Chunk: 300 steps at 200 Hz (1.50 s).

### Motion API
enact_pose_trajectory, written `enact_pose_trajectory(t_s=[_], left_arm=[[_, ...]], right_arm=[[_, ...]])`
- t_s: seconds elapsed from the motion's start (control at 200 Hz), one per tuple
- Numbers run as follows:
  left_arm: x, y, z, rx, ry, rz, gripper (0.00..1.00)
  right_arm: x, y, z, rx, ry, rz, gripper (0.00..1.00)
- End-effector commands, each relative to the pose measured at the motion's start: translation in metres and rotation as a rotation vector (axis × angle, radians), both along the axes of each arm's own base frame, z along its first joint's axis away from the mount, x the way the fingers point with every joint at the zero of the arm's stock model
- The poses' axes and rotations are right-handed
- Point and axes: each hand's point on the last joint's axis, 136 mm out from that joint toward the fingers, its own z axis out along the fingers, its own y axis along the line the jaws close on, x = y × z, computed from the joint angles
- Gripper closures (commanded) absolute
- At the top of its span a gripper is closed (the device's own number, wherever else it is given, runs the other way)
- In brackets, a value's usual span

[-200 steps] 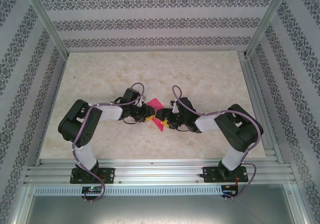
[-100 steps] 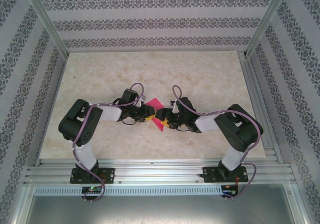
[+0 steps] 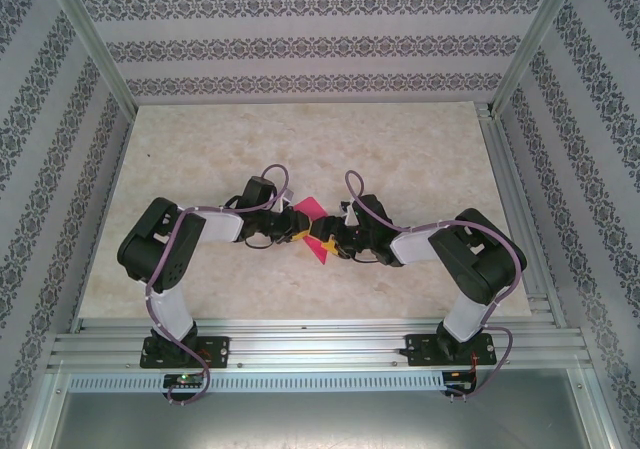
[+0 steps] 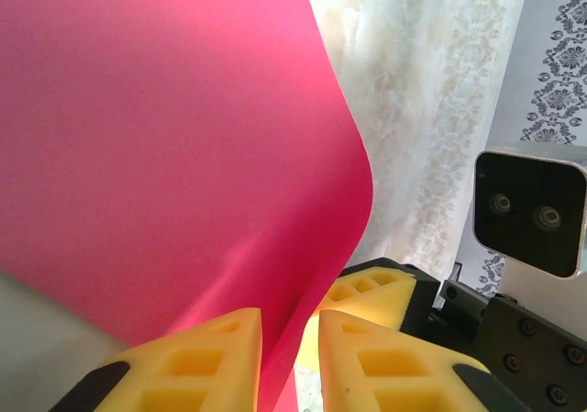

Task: Fold a paper plane with a square sheet of paper (pick it up from the middle)
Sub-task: Third fold the triangle at the center of the table.

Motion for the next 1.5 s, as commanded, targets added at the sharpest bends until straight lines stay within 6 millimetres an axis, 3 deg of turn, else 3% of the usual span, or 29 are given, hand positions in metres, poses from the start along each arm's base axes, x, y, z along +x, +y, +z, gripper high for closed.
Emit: enact_pose_trajectory(t_s=[0.0, 0.47, 0.615, 0.979, 1.154, 1.359, 1.494], left_arm=[[-0.038, -0.006, -0.019, 0.012, 0.093, -0.126, 0.73], [-0.040, -0.004, -0.025, 0.028, 0.115, -0.122, 0.73], [-0.041, -0.004, -0.024, 0.026, 0.110, -0.130, 0.73], [-0.018, 0.006, 0.006, 0.080, 0.004, -0.106, 0.54], [-0.023, 0.003, -0.002, 0.063, 0.033, -0.124, 0.61], [-0.015, -0.002, 0.005, 0.040, 0.004, -0.119, 0.71], [-0.011, 0.000, -0.003, 0.084, 0.001, -0.115, 0.74]], right_arm=[[0.000, 0.004, -0.025, -0.022, 0.011, -0.027, 0.23], [-0.001, 0.005, -0.033, -0.005, 0.030, -0.029, 0.02], [-0.001, 0.003, -0.034, -0.017, 0.032, -0.039, 0.02], [-0.002, 0.001, -0.032, -0.035, 0.030, -0.032, 0.02], [0.000, 0.003, -0.030, -0.024, 0.030, -0.036, 0.02], [0.000, 0.004, -0.028, -0.019, 0.030, -0.030, 0.02], [0.001, 0.005, -0.026, -0.016, 0.025, -0.026, 0.02]])
